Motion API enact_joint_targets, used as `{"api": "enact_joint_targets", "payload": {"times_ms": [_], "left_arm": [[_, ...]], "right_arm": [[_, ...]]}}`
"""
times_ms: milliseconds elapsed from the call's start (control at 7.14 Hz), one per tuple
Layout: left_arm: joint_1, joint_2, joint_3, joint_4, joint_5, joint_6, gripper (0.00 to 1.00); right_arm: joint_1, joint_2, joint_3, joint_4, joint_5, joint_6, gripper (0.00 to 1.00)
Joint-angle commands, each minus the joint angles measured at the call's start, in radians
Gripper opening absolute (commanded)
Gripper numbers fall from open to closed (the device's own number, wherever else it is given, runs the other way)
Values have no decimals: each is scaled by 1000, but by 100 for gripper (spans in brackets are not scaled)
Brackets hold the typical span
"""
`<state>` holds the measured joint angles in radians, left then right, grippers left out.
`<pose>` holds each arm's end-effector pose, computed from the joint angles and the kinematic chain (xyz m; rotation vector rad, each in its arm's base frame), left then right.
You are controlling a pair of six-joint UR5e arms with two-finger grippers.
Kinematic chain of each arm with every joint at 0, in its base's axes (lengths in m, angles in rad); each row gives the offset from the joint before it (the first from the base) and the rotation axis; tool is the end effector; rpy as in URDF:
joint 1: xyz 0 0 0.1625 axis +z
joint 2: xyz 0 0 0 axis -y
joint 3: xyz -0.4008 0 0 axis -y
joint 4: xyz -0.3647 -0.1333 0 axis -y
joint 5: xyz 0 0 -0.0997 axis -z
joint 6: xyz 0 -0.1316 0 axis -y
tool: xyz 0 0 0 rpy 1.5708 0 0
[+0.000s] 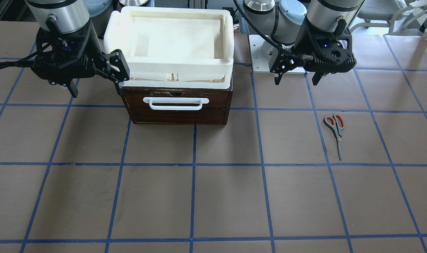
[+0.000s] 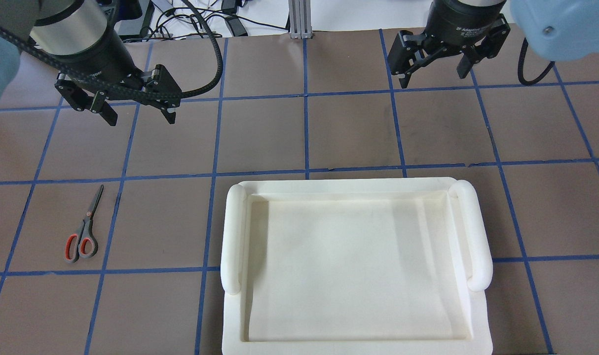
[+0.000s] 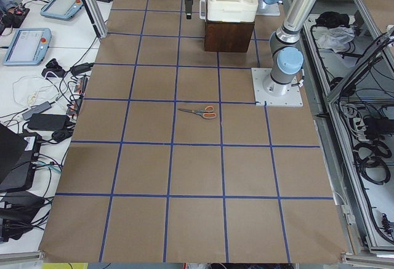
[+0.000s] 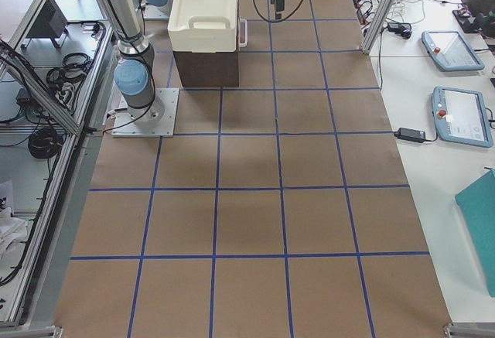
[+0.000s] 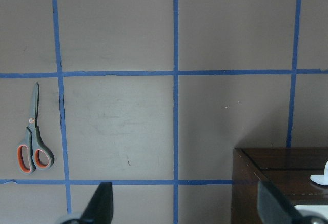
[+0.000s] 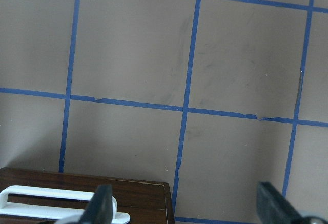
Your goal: Place scissors in drawer with both arms
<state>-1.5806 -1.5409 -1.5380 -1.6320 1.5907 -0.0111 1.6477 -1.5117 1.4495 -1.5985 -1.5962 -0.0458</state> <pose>-0.1351 -0.4506 0.4545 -0.0020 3.1217 -0.0027 0.1679 -0.4873 0.4632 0.1892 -3.1087 0.1407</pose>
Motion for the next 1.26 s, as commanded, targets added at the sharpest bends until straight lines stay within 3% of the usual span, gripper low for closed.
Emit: {"api": "enact_joint_targets", "payload": {"times_ms": [0,140,420,701,1121], "left_arm": [[5,19,-37,1,-5,23,100],[7,30,-65,9,-3,69,100],[68,57,-114,6,-3,195,100],[192,97,-162,3,0,352,100],[400,90,-256,12,0,384,100]], "right_arm": [[0,27,37,-73,2,93,100],[1,28,54,-111,-4,181,100],[12,50,55,-101,-11,611,100],[71,103,52,-112,-4,984,100],[167,174,45,-112,-13,1410,100]]}}
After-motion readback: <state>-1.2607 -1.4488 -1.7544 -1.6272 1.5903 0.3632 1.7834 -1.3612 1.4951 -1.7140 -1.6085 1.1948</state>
